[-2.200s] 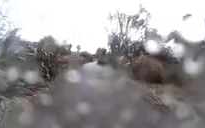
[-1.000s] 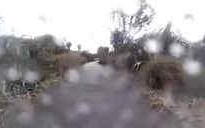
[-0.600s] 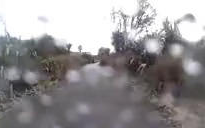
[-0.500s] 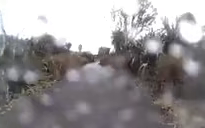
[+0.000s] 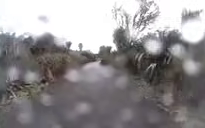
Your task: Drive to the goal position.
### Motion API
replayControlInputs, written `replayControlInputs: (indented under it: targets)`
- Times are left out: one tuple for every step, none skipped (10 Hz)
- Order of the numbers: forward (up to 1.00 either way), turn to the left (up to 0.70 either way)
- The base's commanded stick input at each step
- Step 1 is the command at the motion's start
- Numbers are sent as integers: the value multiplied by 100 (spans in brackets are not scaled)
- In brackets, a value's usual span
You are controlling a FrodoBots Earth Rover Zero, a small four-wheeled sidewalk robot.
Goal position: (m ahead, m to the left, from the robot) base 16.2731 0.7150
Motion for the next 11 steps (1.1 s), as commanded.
replayControlInputs:
  targets:
    - [100, 0]
    - [100, 0]
    - [100, 0]
    - [100, 0]
    - [100, 0]
    - [100, 0]
    - [100, 0]
    - [100, 0]
    - [100, 0]
    - [100, 0]
    - [100, 0]
